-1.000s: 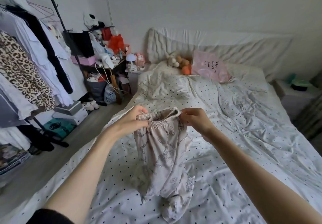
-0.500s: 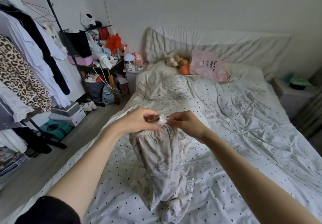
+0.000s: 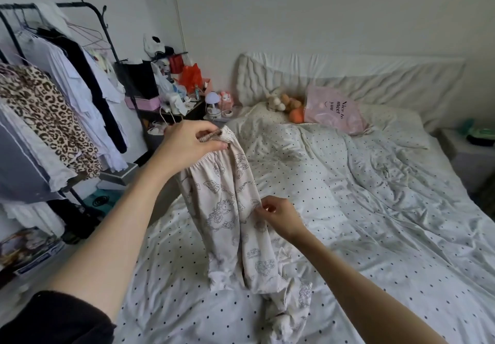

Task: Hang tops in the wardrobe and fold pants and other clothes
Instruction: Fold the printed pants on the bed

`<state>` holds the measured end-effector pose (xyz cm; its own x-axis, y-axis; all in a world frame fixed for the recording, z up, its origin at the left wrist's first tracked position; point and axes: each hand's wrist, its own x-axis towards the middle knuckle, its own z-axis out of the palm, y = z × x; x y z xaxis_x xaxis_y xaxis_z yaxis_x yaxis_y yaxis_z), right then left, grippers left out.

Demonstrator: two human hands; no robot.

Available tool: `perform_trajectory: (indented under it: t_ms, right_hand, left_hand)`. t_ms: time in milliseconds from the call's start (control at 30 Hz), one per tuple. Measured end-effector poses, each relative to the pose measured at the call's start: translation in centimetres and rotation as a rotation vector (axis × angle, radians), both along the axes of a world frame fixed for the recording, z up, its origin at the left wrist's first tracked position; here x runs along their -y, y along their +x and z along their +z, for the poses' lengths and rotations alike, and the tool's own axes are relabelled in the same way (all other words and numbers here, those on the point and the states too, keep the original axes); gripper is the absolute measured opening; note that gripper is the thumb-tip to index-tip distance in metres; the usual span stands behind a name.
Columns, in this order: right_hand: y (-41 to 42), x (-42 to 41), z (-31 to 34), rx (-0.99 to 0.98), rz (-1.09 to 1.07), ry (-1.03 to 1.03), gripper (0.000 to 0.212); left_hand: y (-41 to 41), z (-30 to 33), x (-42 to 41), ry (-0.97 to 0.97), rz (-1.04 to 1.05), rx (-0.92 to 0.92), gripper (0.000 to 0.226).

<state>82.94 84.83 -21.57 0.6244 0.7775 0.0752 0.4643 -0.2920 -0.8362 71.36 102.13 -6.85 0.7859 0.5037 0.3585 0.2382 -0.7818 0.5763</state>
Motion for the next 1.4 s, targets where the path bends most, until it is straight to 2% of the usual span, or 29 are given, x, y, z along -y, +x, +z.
perform_trajectory:
  t_ms: [100,200,267,367,400,467,567,667,800,1000,1200,1300,1400]
  right_hand:
    - [-0.6,-1.4,-1.2,0.028,0.033,-0.119,0.028]
    - [-1.6,-3.2,-2.6,0.05,0.089,-0.19,0.018]
    - [-1.5,-3.6,-3.5,0.041,0.033,-0.2,0.02]
    - [0.2,-3.6,-2.3,-0.055,-0.058,-0.054,0.016]
    - [1.0,-3.4,-1.5,-0.056,-0.079,-0.005,0.021]
    - [2.5,-3.2,0.4,-0.029,-0.093,0.075,0.024]
    - [4.0,-2.7,3.4,0.099,-0.089,0.129,0.015]
    - [6.0,-1.5,6.1,0.242,-0.106,0.143,0.01]
    - [9.4,2.8,9.4,0.325,-0.273,0.167,0.014]
    - [13.0,11.8,15.4,0.413,-0.644,0.239,0.017]
    - [13.9,23.7,21.2,0.427,-1.093,0.329,0.018]
    - [12.8,29.3,25.5,0.583,-1.267,0.291,0.022]
    - [11.6,32.0,30.0,0.794,-1.335,0.248,0.023]
  left_hand:
    - [-1.4,0.5,-1.0,-0.008,0.015,0.058,0.014]
    - [-2.9,1.0,-2.4,-0.006,0.055,0.103,0.018]
    - [-3.7,0.9,-3.3,0.006,0.115,0.083,0.025]
    - [-6.2,0.5,-5.4,0.054,0.243,0.061,0.021]
    - [-7.0,0.1,-6.0,0.055,0.283,0.041,0.02]
    - [-8.4,-1.4,-6.9,0.028,0.341,-0.026,0.021]
    - [-9.7,-3.9,-7.5,-0.084,0.343,-0.089,0.022]
    - [-9.2,-4.9,-7.0,-0.234,0.245,-0.048,0.021]
    - [-5.2,-3.8,-4.3,-0.336,0.08,0.068,0.024]
    - [3.7,0.7,2.1,-0.294,-0.118,0.191,0.018]
    - [12.0,5.8,12.5,-0.259,-0.348,0.247,0.031]
    - [14.2,9.2,17.7,-0.303,-0.486,0.308,0.029]
    - [15.2,10.9,20.1,-0.355,-0.554,0.405,0.015]
